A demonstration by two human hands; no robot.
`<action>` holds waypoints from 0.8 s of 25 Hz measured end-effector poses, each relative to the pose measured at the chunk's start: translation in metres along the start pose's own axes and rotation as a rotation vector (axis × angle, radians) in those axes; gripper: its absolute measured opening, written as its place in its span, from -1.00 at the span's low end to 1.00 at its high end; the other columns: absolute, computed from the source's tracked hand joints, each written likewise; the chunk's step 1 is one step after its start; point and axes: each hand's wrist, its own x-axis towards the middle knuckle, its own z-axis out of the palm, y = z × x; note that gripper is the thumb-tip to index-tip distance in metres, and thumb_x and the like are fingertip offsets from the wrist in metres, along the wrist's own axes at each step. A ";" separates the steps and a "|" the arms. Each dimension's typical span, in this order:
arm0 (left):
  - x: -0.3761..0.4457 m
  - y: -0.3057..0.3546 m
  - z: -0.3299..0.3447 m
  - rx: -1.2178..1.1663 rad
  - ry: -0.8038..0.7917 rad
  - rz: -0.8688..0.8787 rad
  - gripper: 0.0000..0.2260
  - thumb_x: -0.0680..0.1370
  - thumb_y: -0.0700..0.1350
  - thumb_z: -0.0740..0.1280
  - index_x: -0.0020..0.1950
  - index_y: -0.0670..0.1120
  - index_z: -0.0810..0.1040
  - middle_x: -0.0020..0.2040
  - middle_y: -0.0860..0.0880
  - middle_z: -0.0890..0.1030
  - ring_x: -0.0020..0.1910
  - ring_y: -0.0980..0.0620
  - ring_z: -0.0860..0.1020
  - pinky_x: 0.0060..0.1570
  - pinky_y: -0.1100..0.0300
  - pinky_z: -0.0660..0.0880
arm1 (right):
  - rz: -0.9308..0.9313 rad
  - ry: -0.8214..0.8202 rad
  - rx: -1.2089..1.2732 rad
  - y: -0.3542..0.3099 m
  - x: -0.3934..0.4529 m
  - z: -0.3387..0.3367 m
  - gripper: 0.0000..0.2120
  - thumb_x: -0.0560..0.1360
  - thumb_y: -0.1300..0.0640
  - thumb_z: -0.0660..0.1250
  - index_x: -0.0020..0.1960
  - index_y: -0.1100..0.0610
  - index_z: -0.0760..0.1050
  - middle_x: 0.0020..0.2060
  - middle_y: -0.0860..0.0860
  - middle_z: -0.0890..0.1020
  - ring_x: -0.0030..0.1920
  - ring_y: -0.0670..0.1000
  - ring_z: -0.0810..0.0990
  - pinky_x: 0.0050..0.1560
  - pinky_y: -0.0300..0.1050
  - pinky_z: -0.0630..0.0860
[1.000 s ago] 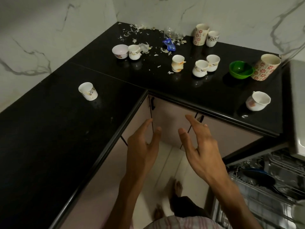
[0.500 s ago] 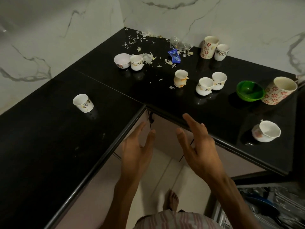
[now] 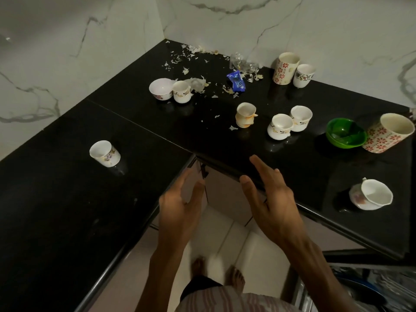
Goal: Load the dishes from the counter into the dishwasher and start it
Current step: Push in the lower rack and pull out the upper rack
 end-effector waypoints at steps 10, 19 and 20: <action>0.057 0.002 -0.030 0.021 -0.088 0.091 -0.57 0.59 -0.03 0.31 0.46 -0.01 0.38 0.37 0.04 0.47 0.11 0.37 0.38 -0.21 0.69 0.32 | 0.057 0.227 0.048 -0.021 0.020 0.014 -0.40 0.55 -0.25 0.05 0.53 -0.04 0.18 0.36 -0.24 0.21 0.18 -0.71 -0.14 0.47 -0.10 -0.02; 0.079 -0.009 -0.034 0.065 -0.232 0.145 -0.55 0.58 0.04 0.30 0.46 0.01 0.39 0.38 0.07 0.47 0.00 0.57 0.36 -0.18 0.67 0.32 | 0.134 0.382 -0.020 -0.015 0.003 0.031 -0.35 0.56 -0.33 -0.01 0.52 0.00 0.22 0.44 -0.06 0.37 0.47 -0.11 0.28 0.47 -0.29 -0.07; 0.080 -0.009 -0.034 0.068 -0.244 0.157 -0.55 0.58 0.05 0.31 0.46 0.01 0.39 0.38 0.07 0.47 0.09 0.50 0.36 -0.14 0.65 0.32 | 0.140 0.386 -0.026 -0.015 0.001 0.033 -0.36 0.57 -0.33 -0.01 0.53 0.01 0.22 0.44 -0.04 0.38 0.46 -0.07 0.31 0.46 -0.31 -0.08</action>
